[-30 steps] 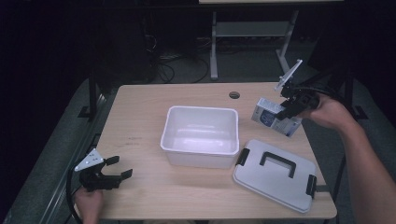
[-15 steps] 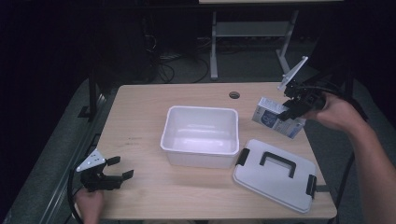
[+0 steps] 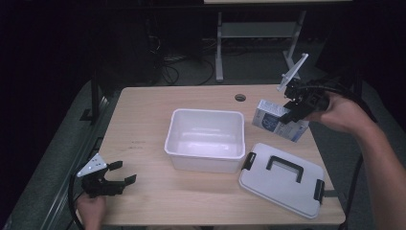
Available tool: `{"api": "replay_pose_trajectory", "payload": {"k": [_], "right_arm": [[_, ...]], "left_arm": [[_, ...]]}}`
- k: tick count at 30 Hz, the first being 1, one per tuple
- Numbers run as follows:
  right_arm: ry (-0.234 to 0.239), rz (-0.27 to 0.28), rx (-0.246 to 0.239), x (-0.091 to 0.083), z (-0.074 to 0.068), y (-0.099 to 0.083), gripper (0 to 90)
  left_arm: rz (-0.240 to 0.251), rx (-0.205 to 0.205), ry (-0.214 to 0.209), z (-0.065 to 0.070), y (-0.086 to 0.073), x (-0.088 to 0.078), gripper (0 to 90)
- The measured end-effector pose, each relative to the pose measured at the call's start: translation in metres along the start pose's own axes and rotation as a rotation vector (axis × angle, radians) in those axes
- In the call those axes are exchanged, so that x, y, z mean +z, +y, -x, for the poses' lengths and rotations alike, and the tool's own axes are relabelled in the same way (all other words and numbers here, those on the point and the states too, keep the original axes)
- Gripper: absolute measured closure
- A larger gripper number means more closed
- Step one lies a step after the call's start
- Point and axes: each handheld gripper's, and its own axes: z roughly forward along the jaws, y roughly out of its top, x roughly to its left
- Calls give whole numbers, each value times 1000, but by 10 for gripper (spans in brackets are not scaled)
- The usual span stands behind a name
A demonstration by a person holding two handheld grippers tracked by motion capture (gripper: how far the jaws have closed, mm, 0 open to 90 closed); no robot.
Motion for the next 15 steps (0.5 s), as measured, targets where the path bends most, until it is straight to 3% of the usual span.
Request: {"api": "replay_pose_trajectory", "payload": {"k": [7, 15], "right_arm": [[16, 21, -33, -13, -12, 18, 554], [55, 9, -89, -3, -27, 40, 554]], "left_arm": [[-2, 6, -4, 1, 1, 1, 156], [-9, 11, -8, 1, 2, 3, 156]]}}
